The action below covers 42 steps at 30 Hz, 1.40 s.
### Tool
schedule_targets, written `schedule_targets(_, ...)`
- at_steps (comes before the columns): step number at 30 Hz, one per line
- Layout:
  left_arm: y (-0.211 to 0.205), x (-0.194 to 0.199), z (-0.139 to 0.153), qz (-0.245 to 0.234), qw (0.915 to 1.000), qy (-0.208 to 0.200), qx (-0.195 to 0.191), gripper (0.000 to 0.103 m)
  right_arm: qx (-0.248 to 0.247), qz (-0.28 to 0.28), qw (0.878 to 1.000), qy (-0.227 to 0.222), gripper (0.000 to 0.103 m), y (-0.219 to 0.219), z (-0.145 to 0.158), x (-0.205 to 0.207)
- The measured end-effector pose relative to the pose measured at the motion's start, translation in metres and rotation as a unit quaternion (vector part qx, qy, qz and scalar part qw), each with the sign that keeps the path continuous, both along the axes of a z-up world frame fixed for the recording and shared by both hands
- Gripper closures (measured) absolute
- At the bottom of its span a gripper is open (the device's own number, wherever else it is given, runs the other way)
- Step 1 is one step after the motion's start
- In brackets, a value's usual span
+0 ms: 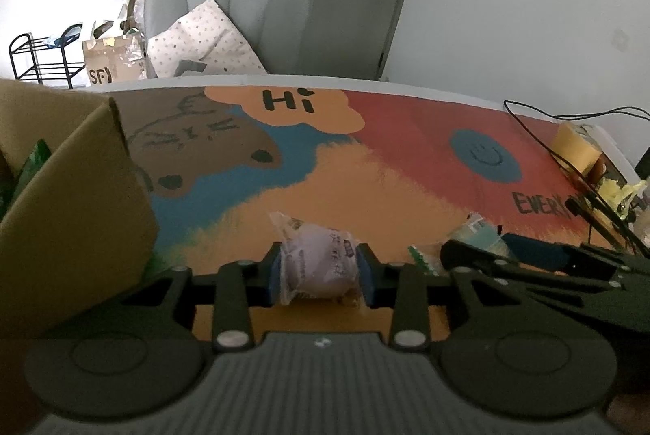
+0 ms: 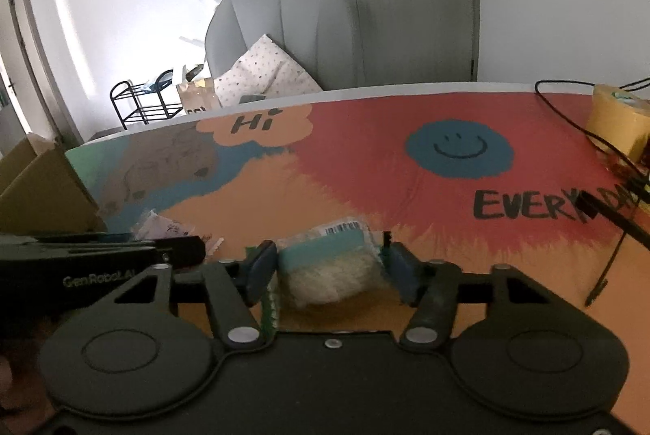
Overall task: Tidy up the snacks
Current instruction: 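Grasp the pink-wrapped pack with the left tool while the right tool grasps the rice-cracker pack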
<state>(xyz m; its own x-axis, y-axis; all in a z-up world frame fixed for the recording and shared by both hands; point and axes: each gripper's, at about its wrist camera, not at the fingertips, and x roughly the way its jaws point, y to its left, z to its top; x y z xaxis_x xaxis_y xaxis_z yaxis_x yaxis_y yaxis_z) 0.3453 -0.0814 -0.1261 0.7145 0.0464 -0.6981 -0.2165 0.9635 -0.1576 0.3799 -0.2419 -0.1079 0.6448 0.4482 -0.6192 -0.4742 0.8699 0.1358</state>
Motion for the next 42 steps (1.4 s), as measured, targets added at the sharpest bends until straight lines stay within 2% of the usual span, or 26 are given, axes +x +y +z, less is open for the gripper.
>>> schedule_targets(11, -0.01, -0.035, 0.009, -0.021, 0.9997, -0.001, -0.007, 0.069, 0.04, -0.047, 0.998, 0.02, 0.065, -0.021, 0.008, -0.039)
schedule_targets(12, -0.011, -0.039, 0.011, -0.024, 0.9997, -0.003, -0.006, 0.069, 0.041, -0.051, 0.998, 0.018, 0.088, -0.022, 0.009, -0.044)
schedule_targets(13, -0.011, -0.043, 0.013, -0.026, 0.9996, -0.006, -0.005, 0.069, 0.04, -0.054, 0.998, 0.02, 0.098, -0.024, 0.009, -0.047)
schedule_targets(25, -0.01, -0.07, 0.021, -0.035, 0.9993, -0.011, -0.007, 0.069, 0.061, -0.072, 0.995, 0.024, 0.099, -0.035, 0.015, -0.076)
schedule_targets(27, -0.007, -0.069, 0.02, -0.033, 0.9994, -0.01, -0.009, 0.069, 0.062, -0.072, 0.995, 0.027, 0.095, -0.035, 0.016, -0.076)
schedule_targets(28, -0.006, -0.069, 0.02, -0.033, 0.9994, -0.009, -0.01, 0.069, 0.063, -0.074, 0.995, 0.028, 0.079, -0.036, 0.016, -0.076)
schedule_targets(30, -0.004, -0.068, 0.019, -0.031, 0.9994, -0.008, -0.013, 0.069, 0.067, -0.087, 0.994, 0.024, 0.028, -0.039, 0.015, -0.077)
schedule_targets(31, -0.004, -0.068, 0.018, -0.031, 0.9994, -0.008, -0.013, 0.069, 0.071, -0.091, 0.993, 0.017, 0.023, -0.04, 0.016, -0.079)
schedule_targets(35, -0.003, -0.067, 0.014, -0.031, 0.9994, -0.003, -0.014, 0.069, 0.069, -0.076, 0.995, 0.013, 0.022, -0.034, 0.014, -0.079)
schedule_targets(42, 0.007, -0.068, 0.006, -0.022, 0.9996, 0.006, -0.019, 0.069, 0.035, -0.047, 0.998, 0.002, 0.018, -0.006, 0.008, -0.077)
